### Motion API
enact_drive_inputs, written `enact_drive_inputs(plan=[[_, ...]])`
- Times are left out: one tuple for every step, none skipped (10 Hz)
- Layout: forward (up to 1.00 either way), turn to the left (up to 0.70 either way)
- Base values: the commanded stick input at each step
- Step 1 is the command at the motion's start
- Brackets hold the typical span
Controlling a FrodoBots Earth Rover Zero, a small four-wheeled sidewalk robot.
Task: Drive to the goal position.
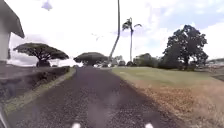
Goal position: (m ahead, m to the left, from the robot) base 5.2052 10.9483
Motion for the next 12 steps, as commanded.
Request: enact_drive_inputs(plan=[[0.00, 0.00], [0.00, -0.03], [0.00, -0.17], [0.00, -0.70], [0.00, -0.70], [0.00, -0.70], [0.00, -0.54], [0.00, -0.20], [0.00, 0.00], [0.00, 0.00], [0.00, 0.00], [0.00, 0.00]])
